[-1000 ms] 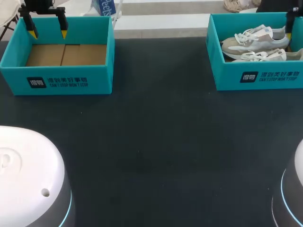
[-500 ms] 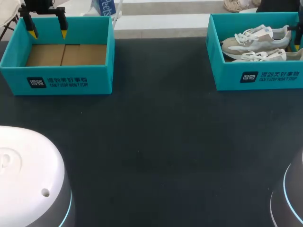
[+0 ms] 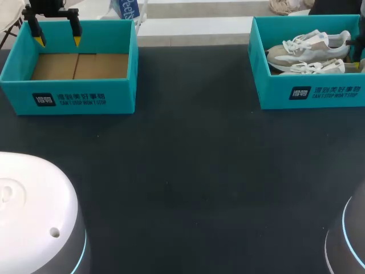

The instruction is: Take the shoe out of the shoebox, open the shoe tongue, remove and reinsert the insole, then place the shoe into the shoebox

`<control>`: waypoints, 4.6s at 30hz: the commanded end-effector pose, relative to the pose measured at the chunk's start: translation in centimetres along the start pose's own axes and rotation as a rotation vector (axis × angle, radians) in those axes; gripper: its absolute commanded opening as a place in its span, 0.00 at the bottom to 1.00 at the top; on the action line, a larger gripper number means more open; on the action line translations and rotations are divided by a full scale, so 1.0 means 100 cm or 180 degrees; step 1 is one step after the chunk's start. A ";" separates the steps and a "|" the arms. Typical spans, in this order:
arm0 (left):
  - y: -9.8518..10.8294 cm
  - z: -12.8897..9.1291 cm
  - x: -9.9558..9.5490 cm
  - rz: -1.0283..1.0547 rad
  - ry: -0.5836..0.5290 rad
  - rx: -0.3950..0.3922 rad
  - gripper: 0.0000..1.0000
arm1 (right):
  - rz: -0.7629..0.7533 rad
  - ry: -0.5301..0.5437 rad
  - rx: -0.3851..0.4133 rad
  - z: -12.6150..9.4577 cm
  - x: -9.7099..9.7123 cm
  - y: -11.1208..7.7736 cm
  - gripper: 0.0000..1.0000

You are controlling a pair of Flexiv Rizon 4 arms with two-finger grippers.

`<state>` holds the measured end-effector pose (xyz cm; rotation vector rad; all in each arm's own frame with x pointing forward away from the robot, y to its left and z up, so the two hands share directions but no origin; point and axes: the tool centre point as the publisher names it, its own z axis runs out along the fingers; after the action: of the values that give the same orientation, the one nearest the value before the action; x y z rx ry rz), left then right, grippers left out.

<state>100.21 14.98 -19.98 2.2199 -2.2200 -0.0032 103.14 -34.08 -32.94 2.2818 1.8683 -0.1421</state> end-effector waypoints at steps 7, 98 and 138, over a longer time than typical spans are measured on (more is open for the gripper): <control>0.001 0.000 0.000 0.0000 0.0000 0.0001 1.00 | -0.0045 -0.0061 0.0095 0.031 0.000 0.010 0.38; 0.001 0.000 0.000 0.0000 0.0000 0.0001 1.00 | -0.0031 -0.0852 -0.0089 -0.291 0.217 -0.279 0.00; 0.001 0.000 0.000 0.0000 0.0000 0.0001 1.00 | -0.0190 -0.0803 -0.0101 -0.224 0.299 -0.375 0.00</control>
<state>100.21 14.98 -19.97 2.2199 -2.2199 -0.0033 71.75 5.88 -16.73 2.0836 1.8025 -0.3839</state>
